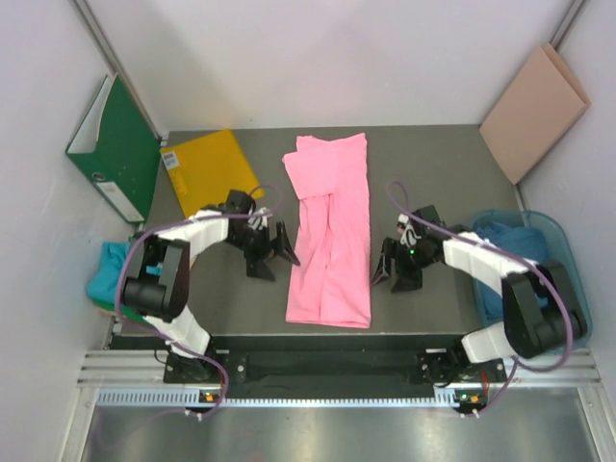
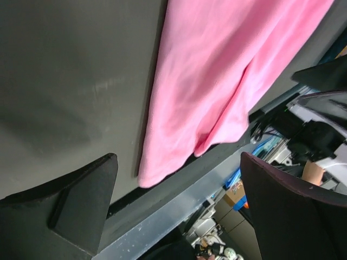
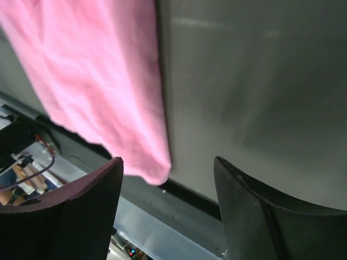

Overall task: Fold and stack the t-shirts
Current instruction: Grab the bottom of the folded rectangular tshirt with both arms

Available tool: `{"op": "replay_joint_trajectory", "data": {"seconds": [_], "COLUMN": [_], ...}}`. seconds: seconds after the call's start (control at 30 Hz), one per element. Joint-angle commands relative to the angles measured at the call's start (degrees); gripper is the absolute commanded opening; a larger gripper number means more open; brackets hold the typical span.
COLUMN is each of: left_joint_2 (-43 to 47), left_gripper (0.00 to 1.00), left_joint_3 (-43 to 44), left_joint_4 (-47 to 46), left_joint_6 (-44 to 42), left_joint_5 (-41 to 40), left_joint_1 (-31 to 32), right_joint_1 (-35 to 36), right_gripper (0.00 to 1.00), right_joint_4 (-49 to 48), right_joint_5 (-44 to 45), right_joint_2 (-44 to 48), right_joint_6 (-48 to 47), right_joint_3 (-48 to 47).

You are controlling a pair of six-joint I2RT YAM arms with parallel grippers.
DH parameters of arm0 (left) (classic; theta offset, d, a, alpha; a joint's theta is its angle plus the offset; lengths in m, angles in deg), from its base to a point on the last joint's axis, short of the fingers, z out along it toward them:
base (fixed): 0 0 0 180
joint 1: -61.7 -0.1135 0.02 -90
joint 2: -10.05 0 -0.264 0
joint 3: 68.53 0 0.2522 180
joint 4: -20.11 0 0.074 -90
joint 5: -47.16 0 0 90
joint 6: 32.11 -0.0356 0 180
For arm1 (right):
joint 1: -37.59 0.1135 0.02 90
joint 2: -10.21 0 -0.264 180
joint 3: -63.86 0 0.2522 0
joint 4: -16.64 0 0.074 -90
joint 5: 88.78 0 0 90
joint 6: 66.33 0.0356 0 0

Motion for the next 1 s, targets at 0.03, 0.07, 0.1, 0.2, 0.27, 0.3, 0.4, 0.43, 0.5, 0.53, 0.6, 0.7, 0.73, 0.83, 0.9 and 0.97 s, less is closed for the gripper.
{"op": "replay_joint_trajectory", "data": {"seconds": [0.03, 0.07, 0.1, 0.2, 0.27, 0.3, 0.4, 0.43, 0.5, 0.53, 0.6, 0.7, 0.73, 0.83, 0.9, 0.97], "left_joint_2": [9.92, 10.8, 12.2, 13.71, 13.63, 13.1, 11.09, 10.47, 8.63, 8.01, 6.17, 3.88, 3.35, 0.89, -0.52, -1.05], "left_gripper": [0.99, 0.99, 0.99, 0.98, 0.98, 0.97, 0.96, 0.96, 0.95, 0.94, 0.9, 0.77, 0.71, 0.51, 0.27, 0.0], "left_joint_3": [-9.36, -12.07, -13.4, -17.36, -19.47, -20.0, -21.06, -21.06, -20.71, -20.63, -20.28, -19.66, -19.4, -18.17, -17.38, -16.33], "left_joint_4": [-2.21, -2.73, -3.0, -5.55, -7.48, -8.18, -10.47, -10.82, -12.31, -12.67, -13.72, -14.25, -14.17, -12.94, -12.15, -9.87], "left_joint_6": [3.74, 5.05, 5.67, 8.04, 9.45, 9.89, 10.86, 10.95, 11.04, 11.12, 11.12, 10.69, 10.42, 8.93, 8.23, 7.53], "left_joint_5": [0.97, 0.96, 0.96, 0.97, 1.31, 1.49, 1.84, 1.93, 1.67, 1.84, 2.37, 2.29, 2.2, 1.41, 0.62, -0.44], "left_joint_1": [2.65, 3.52, 3.97, 5.81, 6.87, 7.22, 8.19, 8.54, 8.98, 9.16, 9.33, 10.12, 10.3, 10.56, 10.56, 10.56], "right_joint_1": [-0.31, -0.3, -0.3, 0.13, 0.4, 0.66, 1.89, 2.59, 3.91, 5.48, 7.59, 12.08, 14.35, 17.44, 18.41, 18.68], "right_gripper": [0.68, 0.68, 0.68, 0.67, 0.66, 0.67, 0.67, 0.67, 0.67, 0.67, 0.67, 0.62, 0.6, 0.41, 0.12, 0.01], "right_joint_4": [-1.57, -2.01, -2.27, -2.98, -3.94, -4.73, -9.28, -10.44, -14.64, -16.06, -18.7, -21.79, -22.83, -24.5, -24.86, -22.42], "right_joint_5": [-2.88, -3.41, -4.28, -4.55, -4.64, -5.08, -6.13, -6.22, -6.22, -5.96, -5.61, -5.17, -5.26, -5.34, -6.13, -5.7], "right_joint_2": [10.85, 11.92, 12.71, 15.35, 16.14, 16.32, 16.15, 15.19, 13.96, 11.95, 9.22, 2.45, -0.44, -4.23, -5.99, -6.09], "right_joint_6": [3.39, 5.05, 5.59, 7.52, 8.84, 9.46, 12.36, 13.06, 14.99, 15.43, 17.28, 19.92, 20.44, 22.2, 23.0, 21.86], "right_joint_3": [5.93, 7.07, 9.17, 12.43, 13.84, 15.07, 17.44, 17.8, 18.68, 18.68, 18.33, 17.2, 16.84, 15.78, 15.52, 14.65]}}
